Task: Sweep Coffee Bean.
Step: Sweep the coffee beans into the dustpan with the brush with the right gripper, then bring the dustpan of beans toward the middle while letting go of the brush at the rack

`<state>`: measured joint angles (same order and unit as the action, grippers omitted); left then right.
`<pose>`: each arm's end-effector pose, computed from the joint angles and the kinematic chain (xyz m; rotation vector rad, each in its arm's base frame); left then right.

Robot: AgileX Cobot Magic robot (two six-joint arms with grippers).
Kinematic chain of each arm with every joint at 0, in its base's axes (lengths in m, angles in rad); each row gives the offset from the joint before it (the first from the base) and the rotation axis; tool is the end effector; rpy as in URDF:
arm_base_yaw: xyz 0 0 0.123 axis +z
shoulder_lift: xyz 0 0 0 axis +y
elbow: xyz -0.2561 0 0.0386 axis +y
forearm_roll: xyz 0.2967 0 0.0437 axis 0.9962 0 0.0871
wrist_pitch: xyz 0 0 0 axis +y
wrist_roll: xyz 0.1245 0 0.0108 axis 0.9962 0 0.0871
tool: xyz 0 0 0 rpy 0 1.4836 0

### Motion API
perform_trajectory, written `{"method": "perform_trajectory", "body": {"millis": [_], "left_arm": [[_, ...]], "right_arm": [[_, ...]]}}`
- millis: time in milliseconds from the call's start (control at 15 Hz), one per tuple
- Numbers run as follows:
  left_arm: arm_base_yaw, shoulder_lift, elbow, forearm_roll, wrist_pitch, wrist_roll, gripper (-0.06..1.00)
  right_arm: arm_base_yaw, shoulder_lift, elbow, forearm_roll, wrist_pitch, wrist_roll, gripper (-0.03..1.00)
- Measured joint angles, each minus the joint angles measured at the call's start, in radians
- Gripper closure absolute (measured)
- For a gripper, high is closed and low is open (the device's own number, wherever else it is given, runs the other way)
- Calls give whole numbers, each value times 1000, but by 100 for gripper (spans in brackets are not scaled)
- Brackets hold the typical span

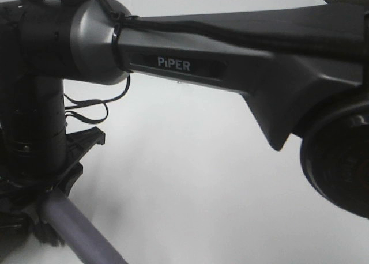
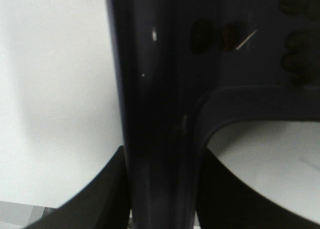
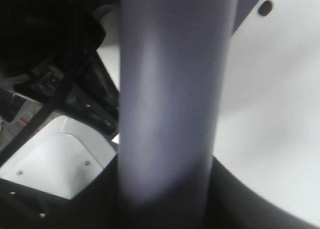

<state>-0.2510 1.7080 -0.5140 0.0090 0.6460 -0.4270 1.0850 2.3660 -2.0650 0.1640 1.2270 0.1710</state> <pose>0.1943 -0.0491 -0.0113 0.2497 -2.9595 -0.0968 0.2270 0.4712 0.1061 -1.3100 2.8241 0.3184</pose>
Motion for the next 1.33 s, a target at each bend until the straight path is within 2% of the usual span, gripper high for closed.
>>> {"method": "perform_trajectory", "body": {"millis": [133,333,467,800,1000,1067,1200,1333], "left_arm": [[0,3,-10,1,12,4,60],[0,18,-63,1,43,20,60],[0,39,-135,-9,51,40,60],[0,79,-355,-74,126,116,60],[-2,165,-459,-81,171,142,60],[-21,229,-525,-81,179,150,60],[-59,291,-594,-81,198,162,60],[-97,347,-655,-81,219,166,60]], "right_arm": [[0,-3,-24,-181,0,36,66],[-30,-42,-24,-318,3,55,66],[-101,-93,-25,-320,3,49,66],[-396,-156,-25,-270,4,-6,66],[-520,-188,24,-224,3,-31,66],[-604,-225,109,-220,3,-38,66],[-669,-260,204,-216,3,-40,66],[-697,-292,284,-214,3,-41,66]]}}
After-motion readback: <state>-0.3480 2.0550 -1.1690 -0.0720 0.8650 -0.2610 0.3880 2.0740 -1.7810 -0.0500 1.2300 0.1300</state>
